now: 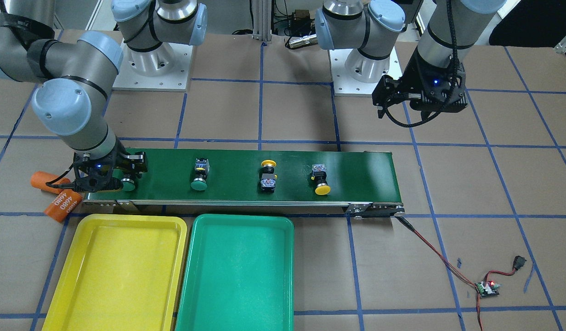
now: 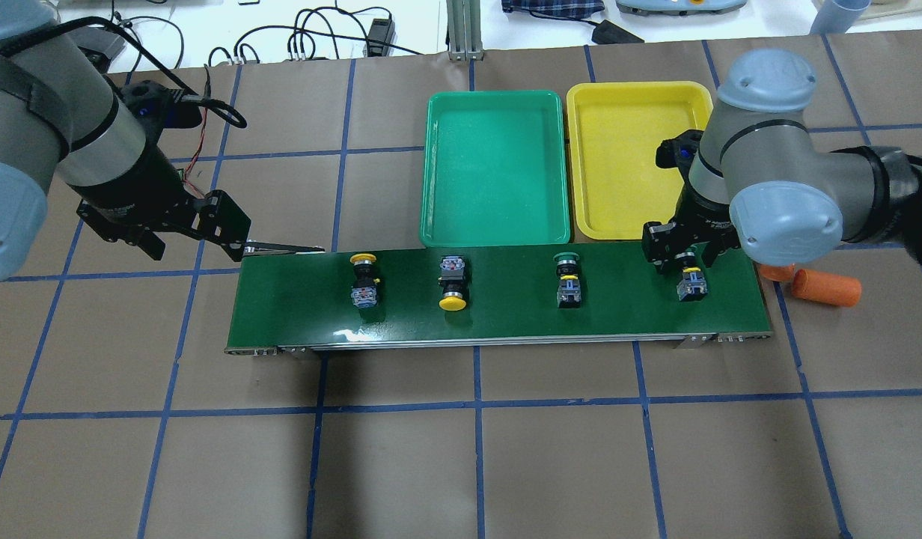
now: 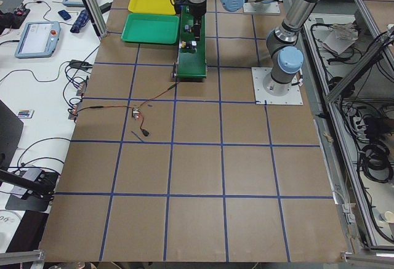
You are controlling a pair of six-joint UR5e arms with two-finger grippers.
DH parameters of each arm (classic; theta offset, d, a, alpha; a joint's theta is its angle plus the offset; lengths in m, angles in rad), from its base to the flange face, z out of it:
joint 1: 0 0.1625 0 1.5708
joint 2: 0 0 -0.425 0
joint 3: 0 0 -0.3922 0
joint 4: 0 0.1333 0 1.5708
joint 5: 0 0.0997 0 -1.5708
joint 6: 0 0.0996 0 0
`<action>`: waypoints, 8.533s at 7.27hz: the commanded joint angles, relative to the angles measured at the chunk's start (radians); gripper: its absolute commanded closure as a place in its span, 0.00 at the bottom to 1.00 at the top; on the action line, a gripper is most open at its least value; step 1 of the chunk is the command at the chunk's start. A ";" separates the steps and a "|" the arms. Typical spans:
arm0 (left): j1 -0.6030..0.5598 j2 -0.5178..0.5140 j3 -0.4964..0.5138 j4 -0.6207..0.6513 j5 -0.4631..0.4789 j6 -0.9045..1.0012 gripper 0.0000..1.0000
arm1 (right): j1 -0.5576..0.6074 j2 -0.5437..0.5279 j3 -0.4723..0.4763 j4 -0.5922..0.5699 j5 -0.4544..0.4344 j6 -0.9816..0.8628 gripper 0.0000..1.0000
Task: Sort buttons by color to trays
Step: 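Lower the right gripper onto the green button at the belt's far end and grasp, then carry the green button with the right gripper into the green tray and release, then return the right gripper to the belt end and grasp the next green button, then carry the green button with the right gripper into the green tray and release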
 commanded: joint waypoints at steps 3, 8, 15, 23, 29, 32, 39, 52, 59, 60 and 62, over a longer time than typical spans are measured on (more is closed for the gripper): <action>0.002 -0.001 0.001 0.005 0.001 0.000 0.00 | -0.043 0.036 -0.006 0.008 -0.020 -0.016 0.92; 0.003 -0.004 0.002 0.007 0.004 0.009 0.00 | -0.017 -0.036 -0.180 0.075 0.066 -0.022 1.00; -0.009 0.041 -0.002 0.016 -0.004 0.000 0.00 | 0.312 0.338 -0.565 -0.061 0.161 0.228 1.00; -0.030 0.053 -0.002 0.005 -0.002 0.011 0.00 | 0.312 0.333 -0.439 -0.316 0.151 0.236 0.00; -0.104 0.033 -0.018 0.042 0.004 0.015 0.00 | 0.131 -0.001 -0.106 -0.108 0.002 0.159 0.00; -0.104 0.035 -0.019 0.042 0.005 0.015 0.00 | 0.060 -0.094 0.037 -0.109 0.000 0.113 0.00; -0.104 0.047 -0.033 0.040 0.012 0.015 0.00 | -0.019 -0.082 0.121 -0.092 0.015 0.072 0.85; -0.035 0.036 -0.025 0.013 -0.036 0.014 0.00 | 0.388 0.313 -0.473 -0.113 0.124 0.605 1.00; -0.035 0.038 -0.028 0.014 -0.036 0.014 0.00 | 0.401 0.470 -0.512 -0.289 0.120 0.586 0.01; -0.035 0.038 -0.029 0.014 -0.036 0.015 0.00 | 0.396 0.452 -0.515 -0.284 0.120 0.576 0.00; -0.035 0.039 -0.029 0.014 -0.034 0.014 0.00 | 0.364 0.344 -0.509 -0.163 0.099 0.471 0.00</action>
